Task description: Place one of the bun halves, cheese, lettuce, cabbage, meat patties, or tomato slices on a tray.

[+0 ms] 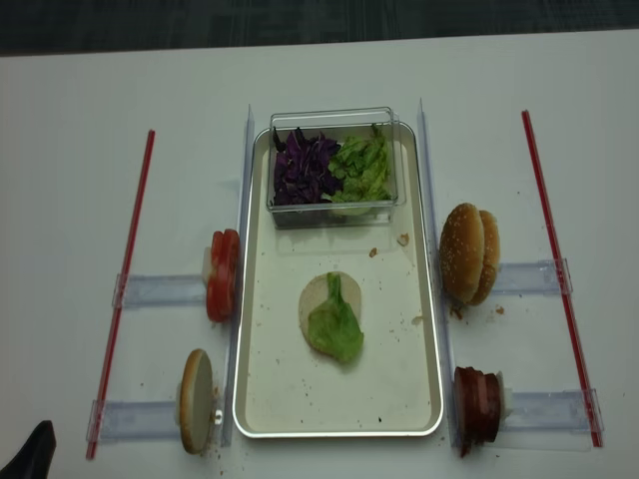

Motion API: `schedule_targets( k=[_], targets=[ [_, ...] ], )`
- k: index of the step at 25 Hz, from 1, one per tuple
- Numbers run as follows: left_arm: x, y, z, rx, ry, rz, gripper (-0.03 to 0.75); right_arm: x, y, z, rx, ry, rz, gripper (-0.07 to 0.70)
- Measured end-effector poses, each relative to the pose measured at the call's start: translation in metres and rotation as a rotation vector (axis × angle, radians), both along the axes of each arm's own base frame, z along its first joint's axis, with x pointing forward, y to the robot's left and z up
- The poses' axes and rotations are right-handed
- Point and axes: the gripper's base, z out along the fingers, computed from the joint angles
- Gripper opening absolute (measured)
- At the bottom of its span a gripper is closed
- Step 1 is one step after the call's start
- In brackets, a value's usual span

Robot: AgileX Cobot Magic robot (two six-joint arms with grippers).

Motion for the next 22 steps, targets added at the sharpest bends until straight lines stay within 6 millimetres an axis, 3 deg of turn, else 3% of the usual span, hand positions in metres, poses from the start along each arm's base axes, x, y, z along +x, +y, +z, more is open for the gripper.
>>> schedule_targets(
  k=[22],
  targets=[
    [0.0000,0.0000,0.0000,0.000,0.000,0.000,0.617,0.0000,0.0000,0.0000,0.000,0.000,0.000,0.643]
  ],
)
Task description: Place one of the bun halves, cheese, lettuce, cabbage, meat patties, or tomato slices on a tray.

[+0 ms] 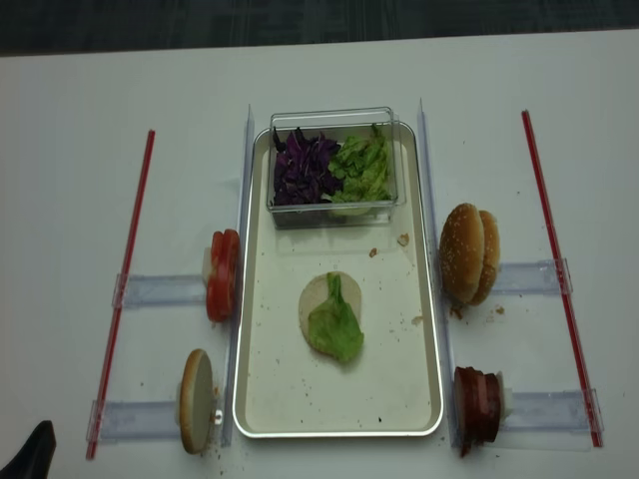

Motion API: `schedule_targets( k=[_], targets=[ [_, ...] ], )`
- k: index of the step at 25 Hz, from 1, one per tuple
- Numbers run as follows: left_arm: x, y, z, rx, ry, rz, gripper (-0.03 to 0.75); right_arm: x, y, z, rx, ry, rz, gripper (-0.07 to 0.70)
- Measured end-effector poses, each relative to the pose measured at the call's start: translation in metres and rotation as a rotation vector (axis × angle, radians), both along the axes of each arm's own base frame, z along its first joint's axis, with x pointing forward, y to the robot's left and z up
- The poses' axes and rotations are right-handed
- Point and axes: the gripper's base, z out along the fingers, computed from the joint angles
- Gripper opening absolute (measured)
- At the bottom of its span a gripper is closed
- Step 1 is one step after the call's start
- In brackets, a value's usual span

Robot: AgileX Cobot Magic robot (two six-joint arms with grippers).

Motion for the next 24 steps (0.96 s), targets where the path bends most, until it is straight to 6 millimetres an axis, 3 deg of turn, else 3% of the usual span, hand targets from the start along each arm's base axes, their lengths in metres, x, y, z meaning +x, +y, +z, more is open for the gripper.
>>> schedule_targets(
  k=[24],
  targets=[
    [0.0000,0.0000,0.0000,0.000,0.000,0.000,0.617,0.0000,0.0000,0.0000,-0.001,0.000,0.001,0.643]
  ],
)
